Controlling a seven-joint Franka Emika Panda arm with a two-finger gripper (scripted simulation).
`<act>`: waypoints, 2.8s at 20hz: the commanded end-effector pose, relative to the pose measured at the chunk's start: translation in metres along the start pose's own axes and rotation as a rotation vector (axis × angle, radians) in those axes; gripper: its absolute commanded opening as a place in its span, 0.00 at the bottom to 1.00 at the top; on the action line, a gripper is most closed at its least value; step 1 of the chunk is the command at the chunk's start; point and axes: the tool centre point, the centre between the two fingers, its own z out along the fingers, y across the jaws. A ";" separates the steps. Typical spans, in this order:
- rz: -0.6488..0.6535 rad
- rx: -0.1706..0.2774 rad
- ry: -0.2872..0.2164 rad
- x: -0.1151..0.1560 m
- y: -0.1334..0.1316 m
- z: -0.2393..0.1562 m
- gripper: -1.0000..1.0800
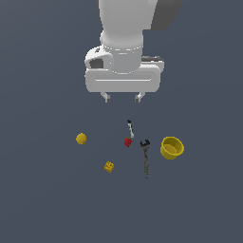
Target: Pick up a designated object from a clutter of objects.
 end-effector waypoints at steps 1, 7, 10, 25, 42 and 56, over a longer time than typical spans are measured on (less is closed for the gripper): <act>0.000 0.000 0.000 0.000 0.000 0.000 0.96; 0.010 -0.019 0.017 0.004 0.005 -0.008 0.96; 0.012 -0.028 0.026 0.005 0.007 -0.013 0.96; 0.108 -0.019 0.019 0.011 0.001 0.031 0.96; 0.481 -0.007 -0.009 -0.006 -0.020 0.192 0.96; 0.670 -0.011 -0.022 -0.034 -0.028 0.265 0.96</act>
